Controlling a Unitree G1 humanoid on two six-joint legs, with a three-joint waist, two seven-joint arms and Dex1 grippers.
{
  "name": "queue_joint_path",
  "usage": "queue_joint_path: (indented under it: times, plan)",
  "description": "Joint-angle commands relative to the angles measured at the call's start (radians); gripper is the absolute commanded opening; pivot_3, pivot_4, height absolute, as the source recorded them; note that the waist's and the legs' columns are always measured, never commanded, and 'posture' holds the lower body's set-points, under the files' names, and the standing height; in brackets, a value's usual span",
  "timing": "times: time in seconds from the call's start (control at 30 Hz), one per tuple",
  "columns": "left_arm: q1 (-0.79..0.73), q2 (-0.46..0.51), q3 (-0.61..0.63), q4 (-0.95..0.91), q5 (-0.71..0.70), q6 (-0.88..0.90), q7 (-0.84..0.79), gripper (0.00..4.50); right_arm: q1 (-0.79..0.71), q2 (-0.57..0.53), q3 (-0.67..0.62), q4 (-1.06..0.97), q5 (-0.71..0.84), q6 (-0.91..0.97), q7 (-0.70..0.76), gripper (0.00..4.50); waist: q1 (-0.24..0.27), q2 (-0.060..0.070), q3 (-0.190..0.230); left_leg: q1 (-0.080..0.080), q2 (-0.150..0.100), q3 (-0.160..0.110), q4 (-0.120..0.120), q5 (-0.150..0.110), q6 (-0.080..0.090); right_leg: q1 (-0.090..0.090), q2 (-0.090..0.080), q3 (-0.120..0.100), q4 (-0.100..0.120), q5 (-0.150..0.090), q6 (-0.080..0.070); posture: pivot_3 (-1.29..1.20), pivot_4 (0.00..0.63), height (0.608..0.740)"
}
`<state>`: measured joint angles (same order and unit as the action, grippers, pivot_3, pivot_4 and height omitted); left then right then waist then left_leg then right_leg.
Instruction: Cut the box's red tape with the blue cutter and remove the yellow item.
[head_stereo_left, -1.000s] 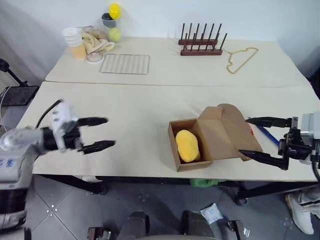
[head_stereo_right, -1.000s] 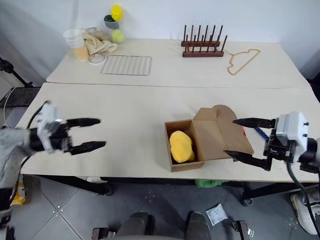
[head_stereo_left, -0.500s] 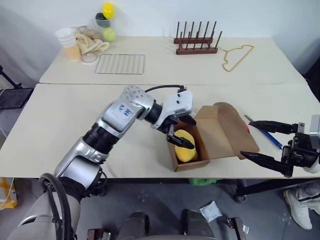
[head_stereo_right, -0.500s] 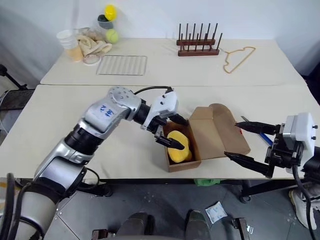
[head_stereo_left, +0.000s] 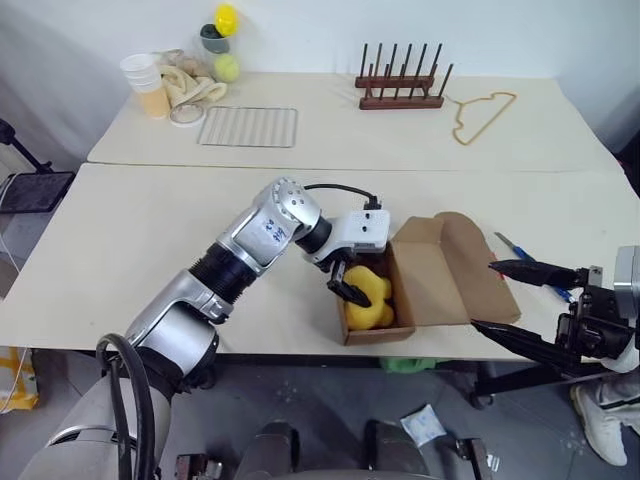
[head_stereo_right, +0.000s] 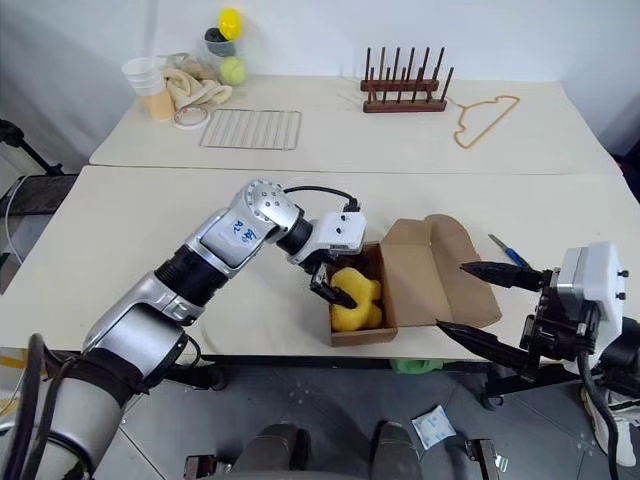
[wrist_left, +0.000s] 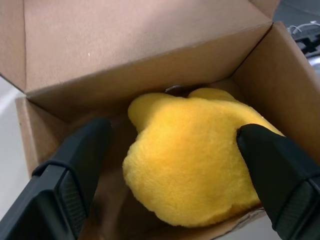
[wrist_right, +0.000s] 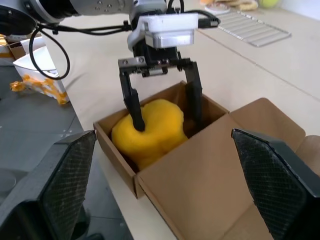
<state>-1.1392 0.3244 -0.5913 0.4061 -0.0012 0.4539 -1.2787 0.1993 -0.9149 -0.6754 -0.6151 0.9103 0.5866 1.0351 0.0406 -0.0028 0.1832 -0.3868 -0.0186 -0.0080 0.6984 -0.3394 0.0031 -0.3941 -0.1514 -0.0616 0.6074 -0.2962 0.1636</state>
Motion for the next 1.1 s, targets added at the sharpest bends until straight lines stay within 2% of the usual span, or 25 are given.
queue_joint_path:
  times: [0.03, 0.3, 0.4, 0.5, 0.67, 0.8, 0.9, 1.03, 1.1]
  plan:
    - [-0.014, -0.034, -0.01, 0.06, 0.042, -0.028, 0.008, 3.96, -0.027, -0.006, -0.003, 0.007, -0.004, -0.027, 0.0, 4.5, 0.003, 0.0, 0.0, 0.0, 0.0, 0.0, 0.0, 0.0, 0.0, 0.0, 0.0, 0.0, 0.0, 0.0, 0.0, 0.0, 0.15, 0.74]
    - [-0.022, -0.059, 0.009, 0.152, 0.077, -0.098, 0.012, 1.65, -0.072, -0.02, 0.033, 0.039, -0.019, -0.035, 0.018, 4.5, 0.007, 0.0, 0.0, 0.0, 0.0, 0.0, 0.001, 0.0, 0.001, 0.0, 0.0, 0.0, 0.001, 0.0, 0.0, 0.0, 0.15, 0.74]
    - [-0.034, -0.1, 0.09, 0.179, 0.022, -0.098, 0.041, 0.82, -0.082, -0.017, 0.041, 0.05, -0.03, -0.04, 0.022, 4.5, 0.009, 0.0, 0.0, 0.0, 0.0, 0.0, 0.001, 0.0, 0.001, 0.0, 0.0, 0.0, 0.001, 0.0, 0.0, 0.0, 0.15, 0.74]
    - [-0.042, -0.138, 0.192, 0.19, -0.047, -0.118, 0.054, 0.21, -0.077, -0.008, 0.041, 0.058, -0.045, -0.05, 0.029, 4.5, 0.012, -0.001, 0.0, 0.0, 0.0, 0.0, 0.001, 0.0, 0.001, 0.0, 0.0, 0.0, 0.001, 0.0, 0.0, 0.0, 0.15, 0.74]
    - [-0.053, -0.17, 0.316, 0.201, -0.127, -0.129, 0.066, 0.12, -0.073, 0.008, 0.042, 0.069, -0.064, -0.07, 0.025, 4.5, 0.01, -0.001, 0.0, 0.0, 0.0, 0.0, 0.001, 0.0, 0.001, 0.0, 0.0, 0.0, 0.001, 0.0, 0.0, 0.0, 0.15, 0.74]
    - [-0.045, -0.219, 0.565, 0.198, -0.31, -0.185, 0.174, 0.12, -0.098, 0.047, 0.067, 0.079, -0.092, -0.111, -0.008, 4.5, 0.008, -0.001, 0.0, 0.0, 0.0, 0.0, 0.001, 0.0, 0.001, 0.0, 0.0, 0.0, 0.001, 0.0, 0.0, 0.0, 0.15, 0.74]
    - [-0.013, -0.233, 0.697, 0.141, -0.446, -0.134, 0.202, 0.12, -0.121, 0.061, 0.094, 0.08, -0.098, -0.125, -0.017, 4.5, 0.007, 0.0, 0.0, 0.0, 0.0, 0.0, 0.001, 0.0, 0.001, 0.0, 0.0, 0.0, 0.001, 0.0, 0.0, 0.0, 0.15, 0.74]
    - [0.066, -0.16, 0.773, 0.04, -0.496, -0.121, 0.238, 0.12, -0.173, 0.081, 0.147, 0.079, -0.086, -0.136, -0.031, 4.5, -0.001, 0.0, 0.0, 0.001, 0.0, -0.001, 0.001, 0.0, 0.0, 0.0, 0.0, -0.001, 0.002, 0.0, 0.0, 0.0, 0.15, 0.74]
    - [0.156, -0.056, 0.811, -0.033, -0.484, -0.133, 0.247, 0.12, -0.218, 0.099, 0.206, 0.075, -0.087, -0.144, -0.035, 4.5, -0.015, 0.0, 0.0, 0.001, 0.0, -0.001, 0.0, 0.0, 0.0, 0.0, 0.0, -0.001, 0.003, 0.0, 0.0, 0.0, 0.15, 0.74]
